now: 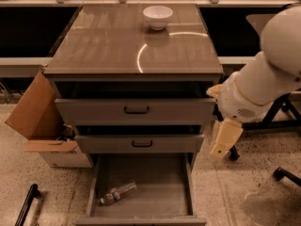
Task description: Pick water bottle from bottom drawer and place on counter
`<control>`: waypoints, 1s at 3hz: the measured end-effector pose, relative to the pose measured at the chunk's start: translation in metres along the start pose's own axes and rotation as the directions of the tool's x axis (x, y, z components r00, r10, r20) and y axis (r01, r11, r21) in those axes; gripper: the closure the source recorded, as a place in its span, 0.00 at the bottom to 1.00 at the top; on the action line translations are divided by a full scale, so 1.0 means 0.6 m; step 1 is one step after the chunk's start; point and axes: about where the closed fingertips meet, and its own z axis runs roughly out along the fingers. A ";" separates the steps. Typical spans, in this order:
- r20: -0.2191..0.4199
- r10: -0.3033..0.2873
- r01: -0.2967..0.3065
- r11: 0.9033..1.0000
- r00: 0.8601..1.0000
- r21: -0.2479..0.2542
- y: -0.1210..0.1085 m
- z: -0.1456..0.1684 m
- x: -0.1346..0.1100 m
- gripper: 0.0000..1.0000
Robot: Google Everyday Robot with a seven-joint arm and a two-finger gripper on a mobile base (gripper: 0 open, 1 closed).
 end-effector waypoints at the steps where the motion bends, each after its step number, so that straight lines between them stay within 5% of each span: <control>1: 0.008 0.026 -0.025 0.996 1.000 -0.086 0.025 0.118 -0.001 0.00; 2: 0.005 0.094 -0.092 0.985 0.996 -0.149 0.050 0.217 -0.002 0.00; 3: 0.006 0.089 -0.087 0.985 0.996 -0.149 0.049 0.225 -0.003 0.00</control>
Offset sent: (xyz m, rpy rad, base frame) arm -0.0060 0.0742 -0.1875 0.0791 0.2555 -0.0744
